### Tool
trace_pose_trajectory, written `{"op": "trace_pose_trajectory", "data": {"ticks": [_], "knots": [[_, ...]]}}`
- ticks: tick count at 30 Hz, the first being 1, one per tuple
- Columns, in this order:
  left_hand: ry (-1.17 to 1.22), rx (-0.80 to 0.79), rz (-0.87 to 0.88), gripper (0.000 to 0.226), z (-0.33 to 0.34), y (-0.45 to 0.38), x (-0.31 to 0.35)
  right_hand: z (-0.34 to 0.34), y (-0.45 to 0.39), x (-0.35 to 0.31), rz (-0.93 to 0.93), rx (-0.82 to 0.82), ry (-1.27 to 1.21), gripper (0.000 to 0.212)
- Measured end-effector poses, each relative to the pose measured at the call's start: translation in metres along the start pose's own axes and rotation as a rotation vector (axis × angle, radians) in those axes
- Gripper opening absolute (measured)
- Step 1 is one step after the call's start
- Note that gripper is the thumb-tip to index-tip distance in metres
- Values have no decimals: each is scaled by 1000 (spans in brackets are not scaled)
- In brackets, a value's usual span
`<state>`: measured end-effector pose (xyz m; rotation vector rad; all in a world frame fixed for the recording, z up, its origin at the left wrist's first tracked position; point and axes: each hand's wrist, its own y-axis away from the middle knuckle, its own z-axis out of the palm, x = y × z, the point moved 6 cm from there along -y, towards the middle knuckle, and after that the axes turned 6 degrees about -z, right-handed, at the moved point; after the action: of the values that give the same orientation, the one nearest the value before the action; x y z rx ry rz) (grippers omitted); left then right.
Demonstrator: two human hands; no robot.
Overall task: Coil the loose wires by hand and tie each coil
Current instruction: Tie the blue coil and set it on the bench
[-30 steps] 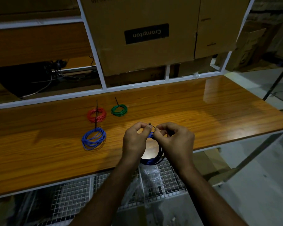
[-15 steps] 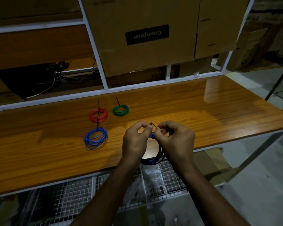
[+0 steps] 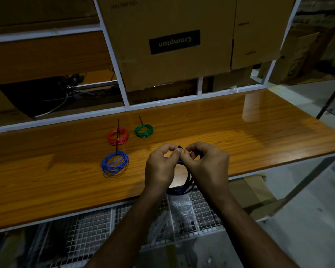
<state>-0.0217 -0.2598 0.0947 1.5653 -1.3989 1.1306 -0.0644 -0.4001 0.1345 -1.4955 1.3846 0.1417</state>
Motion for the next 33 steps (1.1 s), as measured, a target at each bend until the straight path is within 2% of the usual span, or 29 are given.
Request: {"op": "trace_pose_trajectory", "data": {"ticks": [7, 8, 12, 17, 20, 23, 25, 29, 33], "knots": [[-93, -28, 138, 9, 0, 9, 10, 4, -13, 6, 86, -101, -43, 4], [-98, -23, 154, 10, -1, 8, 10, 6, -16, 10, 148, -137, -100, 4], [-88, -25, 184, 12, -5, 5, 10, 16, -19, 22, 491, -336, -582, 16], [-50, -59, 177, 13, -3, 4, 8, 25, -33, 31, 585, -553, -534, 10], [-3, -78, 178, 9, -3, 4, 10, 34, -40, 34, 634, -598, -556, 8], [21, -115, 175, 10, -1, 6, 12, 30, -55, 46, 663, -466, -473, 9], [18, -120, 180, 11, 0, 8, 10, 22, -64, 48, 628, -446, -446, 10], [55, -98, 169, 14, -5, 5, 10, 26, -58, 29, 463, -742, -452, 16], [50, -81, 166, 14, -7, 3, 12, 34, -53, 21, 426, -763, -488, 8]]}}
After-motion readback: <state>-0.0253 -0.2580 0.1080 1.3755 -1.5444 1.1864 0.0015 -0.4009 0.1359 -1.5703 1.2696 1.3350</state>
